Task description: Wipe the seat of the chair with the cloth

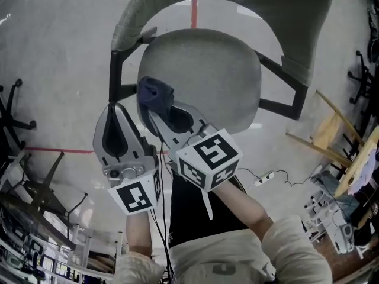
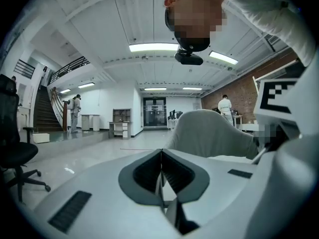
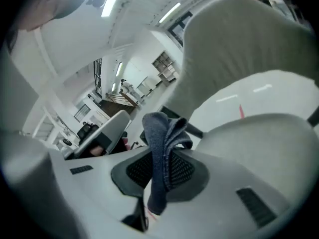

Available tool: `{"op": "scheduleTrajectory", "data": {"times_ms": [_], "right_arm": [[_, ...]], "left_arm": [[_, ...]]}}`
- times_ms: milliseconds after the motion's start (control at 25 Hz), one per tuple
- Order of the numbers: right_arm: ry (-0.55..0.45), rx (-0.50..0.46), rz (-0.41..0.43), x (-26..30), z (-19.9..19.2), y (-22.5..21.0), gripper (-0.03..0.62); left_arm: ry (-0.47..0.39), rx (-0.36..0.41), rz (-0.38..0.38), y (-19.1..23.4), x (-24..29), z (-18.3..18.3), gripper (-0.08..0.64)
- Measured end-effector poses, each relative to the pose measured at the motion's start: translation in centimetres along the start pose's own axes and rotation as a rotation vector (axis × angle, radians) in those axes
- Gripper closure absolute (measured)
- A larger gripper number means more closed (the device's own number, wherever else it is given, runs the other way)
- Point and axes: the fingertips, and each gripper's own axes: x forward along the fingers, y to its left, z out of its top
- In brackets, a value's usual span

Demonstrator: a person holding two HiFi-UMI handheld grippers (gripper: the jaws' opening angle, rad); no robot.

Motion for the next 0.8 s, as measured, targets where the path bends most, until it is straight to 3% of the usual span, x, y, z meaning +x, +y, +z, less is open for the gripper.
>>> {"op": "scheduleTrajectory", "data": {"times_ms": [120,240,560,800], "right_arm": [[0.073,0.12,0.067,2.7,-3.9,0.8,0.535],[0.157,0.19,0.082,4.9,-8.0,0.2,0.535],[0.377,0.142,-0.031,8.2,-16.4,-3.6,0.535],[0.378,0.101,-0.073,7.6,-16.8,-5.3,0.535]], "left_arm": [[0.015,-0.002,0.038,1.5,-1.4,-0.8,0.545],[0.027,-0.005,0.073,2.9,-2.7,-1.5,0.545],[0.034,-0.02,0.134,4.6,-3.8,-2.4,0.545],[0.031,-0.02,0.098,3.7,-2.9,-2.3,0.545]]}}
